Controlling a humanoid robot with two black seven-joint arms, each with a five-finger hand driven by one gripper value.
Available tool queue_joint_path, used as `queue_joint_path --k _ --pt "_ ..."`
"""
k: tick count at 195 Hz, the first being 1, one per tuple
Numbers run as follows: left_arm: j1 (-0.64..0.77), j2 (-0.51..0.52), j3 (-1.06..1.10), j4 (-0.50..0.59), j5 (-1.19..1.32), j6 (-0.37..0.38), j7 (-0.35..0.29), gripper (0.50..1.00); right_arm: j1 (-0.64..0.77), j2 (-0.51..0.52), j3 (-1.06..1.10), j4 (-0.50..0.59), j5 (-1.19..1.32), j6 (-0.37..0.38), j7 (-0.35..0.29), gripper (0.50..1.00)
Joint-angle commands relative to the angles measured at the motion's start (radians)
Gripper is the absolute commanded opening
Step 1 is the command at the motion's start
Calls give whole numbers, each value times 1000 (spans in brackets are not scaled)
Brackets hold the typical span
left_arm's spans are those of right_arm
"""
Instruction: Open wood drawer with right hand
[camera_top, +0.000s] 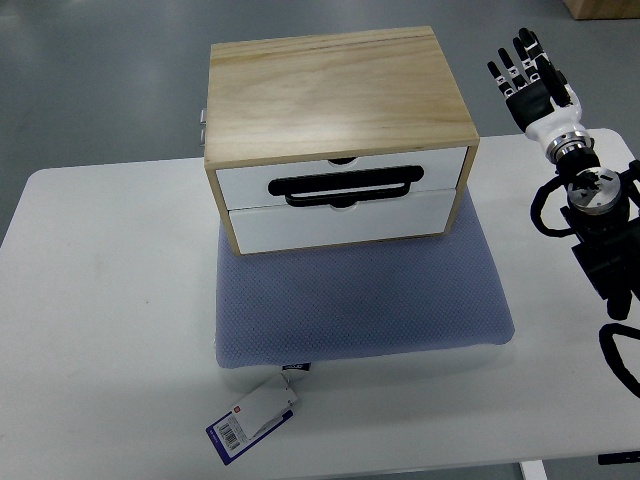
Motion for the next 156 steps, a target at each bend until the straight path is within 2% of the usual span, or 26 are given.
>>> queue_joint_path --k 1,96,136,137,156 --pt "0 0 1 0 -1 -1 0 1000 0 1 -1 0 0 1 0 946" --pt "-3 0 2 -2 -5 3 0 1000 14 -8 -14 3 -3 1 -3 946" --pt "-3 0 2 -6 -5 -1 0 1000 94 -74 -137 5 -3 -5 -5 946" --pt "-3 0 2 -9 -5 -1 0 1000 127 -107 -196 6 -1 -12 -9 946" --pt "-3 0 2 -12 -5 -1 0 1000 195 -141 -278 6 0 -17 -29 944"
